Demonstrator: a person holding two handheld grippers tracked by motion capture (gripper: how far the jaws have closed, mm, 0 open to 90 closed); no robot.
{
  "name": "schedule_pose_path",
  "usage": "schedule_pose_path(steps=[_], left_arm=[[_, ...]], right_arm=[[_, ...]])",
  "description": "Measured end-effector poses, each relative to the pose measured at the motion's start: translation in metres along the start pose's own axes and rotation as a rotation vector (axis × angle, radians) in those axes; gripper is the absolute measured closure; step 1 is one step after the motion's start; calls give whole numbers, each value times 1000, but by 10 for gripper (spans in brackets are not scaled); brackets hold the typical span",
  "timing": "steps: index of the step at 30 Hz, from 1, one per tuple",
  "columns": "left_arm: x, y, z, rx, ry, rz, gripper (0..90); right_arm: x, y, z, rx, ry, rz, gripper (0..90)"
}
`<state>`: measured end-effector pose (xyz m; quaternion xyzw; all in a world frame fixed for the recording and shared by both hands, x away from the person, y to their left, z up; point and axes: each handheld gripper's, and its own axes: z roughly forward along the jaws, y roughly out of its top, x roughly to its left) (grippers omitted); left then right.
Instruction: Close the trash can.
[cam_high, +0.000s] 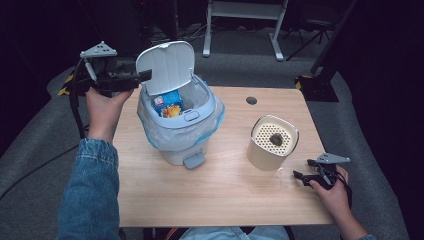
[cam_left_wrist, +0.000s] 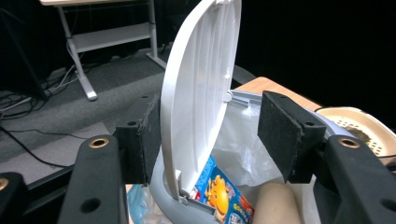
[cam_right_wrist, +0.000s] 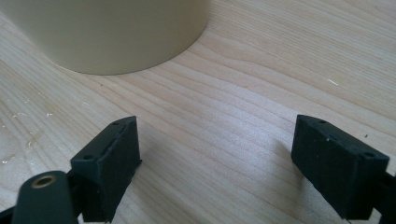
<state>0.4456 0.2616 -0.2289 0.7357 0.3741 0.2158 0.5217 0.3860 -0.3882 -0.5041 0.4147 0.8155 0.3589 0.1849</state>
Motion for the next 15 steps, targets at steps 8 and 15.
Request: schedule_pose_path(steps=[8,15], left_arm=[[-13,3,-5,-1,-29,21,408],[-26,2,-6,-18,-95,12,414]], right_arm=[[0,0,0,0,0,0,156],[0,0,0,0,0,0,156]])
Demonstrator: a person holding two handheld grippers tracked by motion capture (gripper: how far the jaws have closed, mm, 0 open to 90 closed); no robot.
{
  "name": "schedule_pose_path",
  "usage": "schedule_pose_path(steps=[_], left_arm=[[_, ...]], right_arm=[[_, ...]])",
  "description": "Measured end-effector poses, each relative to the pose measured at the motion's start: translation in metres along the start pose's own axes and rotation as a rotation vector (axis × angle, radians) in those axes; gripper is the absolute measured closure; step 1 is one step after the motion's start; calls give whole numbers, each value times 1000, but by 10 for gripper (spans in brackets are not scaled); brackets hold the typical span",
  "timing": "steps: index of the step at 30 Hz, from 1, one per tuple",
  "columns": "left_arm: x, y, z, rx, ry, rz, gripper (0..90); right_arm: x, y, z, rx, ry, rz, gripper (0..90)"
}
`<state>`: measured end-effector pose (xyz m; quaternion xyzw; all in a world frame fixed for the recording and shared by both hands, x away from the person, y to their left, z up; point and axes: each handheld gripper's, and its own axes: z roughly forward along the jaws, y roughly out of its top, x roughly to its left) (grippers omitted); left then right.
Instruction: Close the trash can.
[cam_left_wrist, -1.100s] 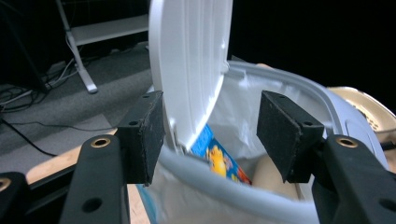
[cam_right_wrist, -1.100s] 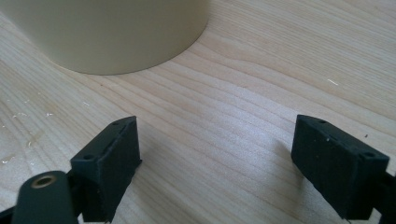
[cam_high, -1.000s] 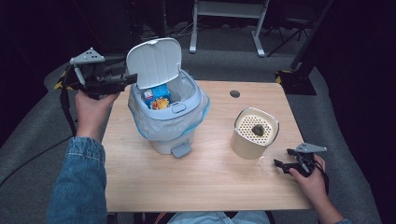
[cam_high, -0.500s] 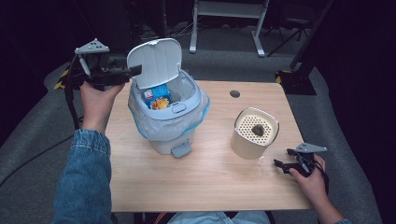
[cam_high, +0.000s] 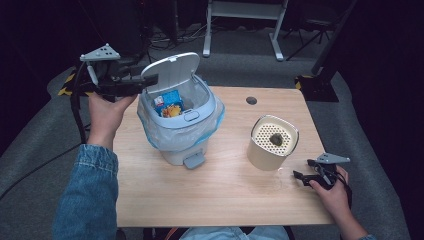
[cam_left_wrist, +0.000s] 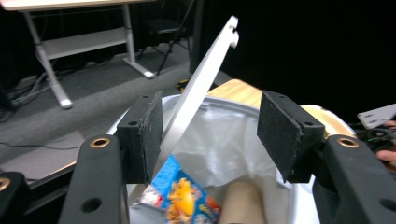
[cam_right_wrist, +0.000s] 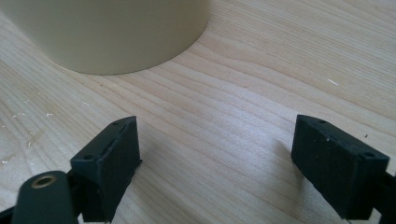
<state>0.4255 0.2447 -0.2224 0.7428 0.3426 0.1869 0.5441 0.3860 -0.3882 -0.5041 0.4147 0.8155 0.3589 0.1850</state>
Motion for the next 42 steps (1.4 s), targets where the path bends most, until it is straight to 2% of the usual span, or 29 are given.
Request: schedule_pose_path(steps=[4,5,10,14,17,20,25,28,30,32,37,40,42], left_arm=[[-4,-2,3,4,-27,-3,426],[-7,-4,6,15,-50,-5,429],[-17,-7,17,46,-91,14,460],[-21,-9,24,58,-124,14,491],[-24,-13,32,78,-133,1,501],[-22,-16,39,85,-177,-42,499],[-24,-18,44,107,-209,-35,561],[-26,-18,44,121,-217,-22,618],[-28,-19,46,147,-195,-6,692],[-29,-21,48,167,-191,3,729],[-34,-24,54,189,-189,30,803],[-36,-25,59,225,-166,32,833],[-36,-26,63,245,-171,40,845]], right_arm=[[0,0,0,0,0,0,156],[0,0,0,0,0,0,156],[0,0,0,0,0,0,156],[0,0,0,0,0,0,156],[0,0,0,0,0,0,156],[0,0,0,0,0,0,156],[0,0,0,0,0,0,156],[0,0,0,-1,0,0,156],[0,0,0,0,0,0,156],[0,0,0,0,0,0,156],[0,0,0,0,0,0,156],[0,0,0,0,0,0,156],[0,0,0,0,0,0,156]])
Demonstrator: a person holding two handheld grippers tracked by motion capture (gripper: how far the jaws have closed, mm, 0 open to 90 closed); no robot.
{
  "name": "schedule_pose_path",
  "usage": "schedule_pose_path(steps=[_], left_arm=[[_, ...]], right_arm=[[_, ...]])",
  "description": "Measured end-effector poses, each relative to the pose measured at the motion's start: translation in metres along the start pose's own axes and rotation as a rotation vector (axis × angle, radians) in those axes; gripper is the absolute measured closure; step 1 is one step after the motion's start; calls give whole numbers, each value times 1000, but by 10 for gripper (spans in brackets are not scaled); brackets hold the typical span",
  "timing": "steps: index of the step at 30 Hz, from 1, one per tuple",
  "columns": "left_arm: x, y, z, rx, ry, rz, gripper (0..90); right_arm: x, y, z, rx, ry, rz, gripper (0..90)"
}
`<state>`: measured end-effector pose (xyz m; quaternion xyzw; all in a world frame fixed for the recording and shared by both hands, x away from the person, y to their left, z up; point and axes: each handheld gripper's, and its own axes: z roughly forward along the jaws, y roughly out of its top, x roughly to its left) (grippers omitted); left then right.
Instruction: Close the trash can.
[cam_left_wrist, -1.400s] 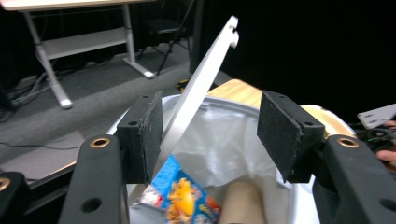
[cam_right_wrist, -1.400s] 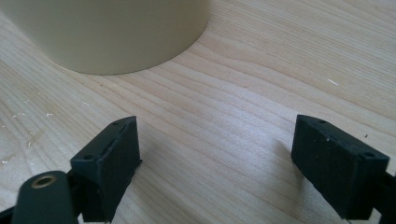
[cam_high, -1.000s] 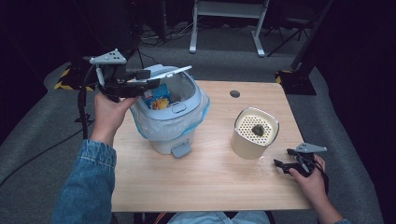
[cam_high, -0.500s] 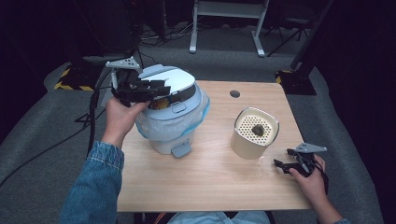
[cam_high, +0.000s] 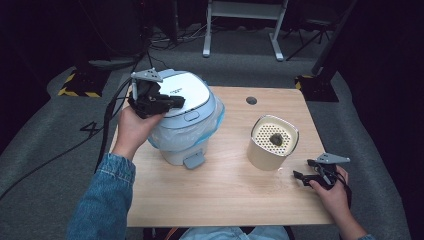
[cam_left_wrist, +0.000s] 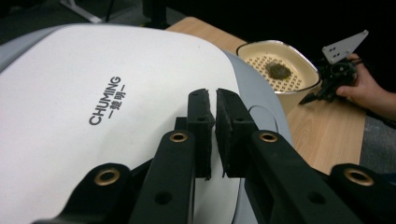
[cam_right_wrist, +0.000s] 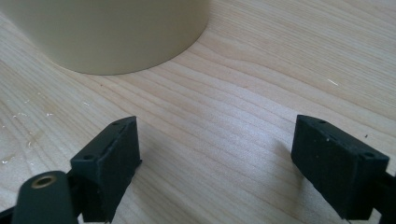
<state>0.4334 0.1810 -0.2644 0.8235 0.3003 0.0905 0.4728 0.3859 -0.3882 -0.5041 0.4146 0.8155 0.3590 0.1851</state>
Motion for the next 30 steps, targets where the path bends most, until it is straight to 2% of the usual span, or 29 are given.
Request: schedule_pose_path(steps=[3,7,14,17,18,19,24,25,26,27,29,30], left_arm=[[-1,1,1,6,-7,-6,876],[-4,1,4,8,-14,9,897],[-10,3,8,19,31,33,900],[-14,5,8,35,60,51,900],[-15,5,11,63,85,65,900],[-16,5,12,60,96,68,900],[-16,5,12,47,88,76,900],[-16,4,12,41,97,74,892],[-16,5,11,35,127,66,741],[-15,5,10,33,120,61,614],[-14,4,7,13,90,55,551],[-14,4,6,2,91,57,524]], right_arm=[[0,0,0,0,0,0,156],[0,0,0,0,0,0,156],[0,0,0,0,0,0,156],[0,0,0,0,0,0,156],[0,0,0,0,0,0,157],[0,0,0,0,0,0,157],[0,0,0,-1,0,1,160],[0,0,0,-1,0,1,160],[0,0,0,-1,0,1,160],[0,0,0,-1,1,1,160],[0,0,0,-1,0,1,160],[0,0,0,-1,0,1,160]])
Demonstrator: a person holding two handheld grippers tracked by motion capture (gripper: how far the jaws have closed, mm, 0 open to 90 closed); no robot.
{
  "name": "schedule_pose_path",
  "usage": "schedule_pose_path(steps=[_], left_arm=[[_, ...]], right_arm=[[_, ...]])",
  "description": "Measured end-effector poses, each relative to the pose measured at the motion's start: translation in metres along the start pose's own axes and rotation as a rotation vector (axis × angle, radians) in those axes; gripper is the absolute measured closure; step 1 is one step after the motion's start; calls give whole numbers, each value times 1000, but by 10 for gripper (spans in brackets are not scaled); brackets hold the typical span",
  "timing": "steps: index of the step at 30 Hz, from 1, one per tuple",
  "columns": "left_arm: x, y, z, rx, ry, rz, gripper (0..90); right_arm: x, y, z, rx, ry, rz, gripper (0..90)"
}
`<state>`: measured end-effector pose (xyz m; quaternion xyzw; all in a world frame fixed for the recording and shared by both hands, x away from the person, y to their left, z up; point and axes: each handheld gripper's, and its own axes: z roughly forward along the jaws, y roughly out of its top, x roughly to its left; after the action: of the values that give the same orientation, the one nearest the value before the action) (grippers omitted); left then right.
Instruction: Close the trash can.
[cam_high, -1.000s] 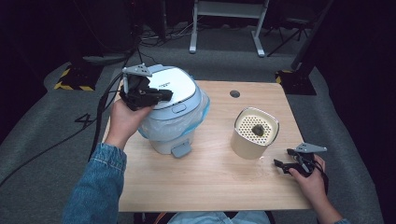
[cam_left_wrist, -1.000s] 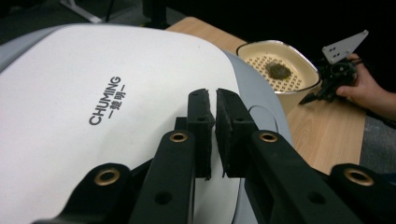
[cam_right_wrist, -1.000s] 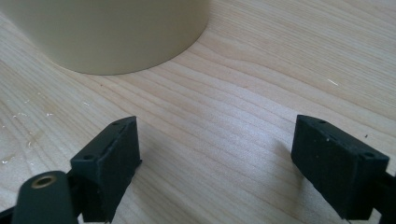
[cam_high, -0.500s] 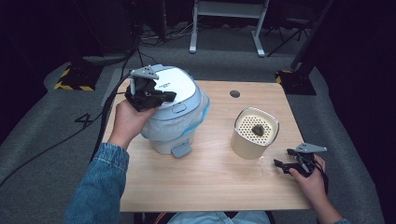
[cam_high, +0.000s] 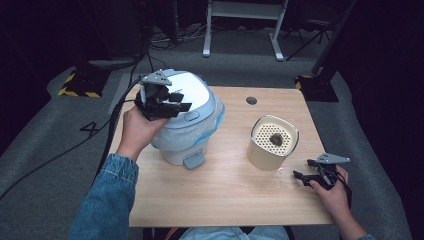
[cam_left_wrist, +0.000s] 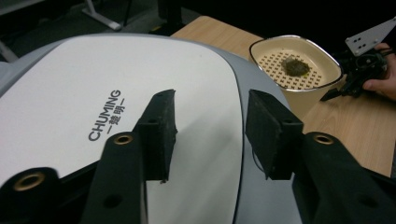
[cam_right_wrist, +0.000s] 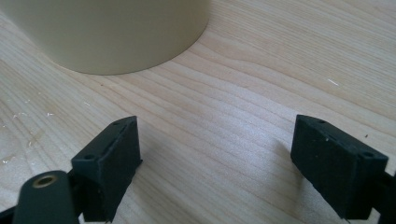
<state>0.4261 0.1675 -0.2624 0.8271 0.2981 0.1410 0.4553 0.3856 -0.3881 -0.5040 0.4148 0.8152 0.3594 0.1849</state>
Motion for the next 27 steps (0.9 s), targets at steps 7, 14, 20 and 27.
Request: schedule_pose_path(steps=[7,14,20,27], left_arm=[[-9,-3,-16,-31,7,10,415],[-21,-19,-39,-64,-16,-6,400],[-31,-37,-55,-90,-8,-17,400],[-42,-60,-70,-99,38,-30,399]], right_arm=[[0,0,0,0,0,0,160],[0,0,0,0,0,-1,160],[0,0,0,0,0,-1,160],[0,0,0,1,2,-1,160]])
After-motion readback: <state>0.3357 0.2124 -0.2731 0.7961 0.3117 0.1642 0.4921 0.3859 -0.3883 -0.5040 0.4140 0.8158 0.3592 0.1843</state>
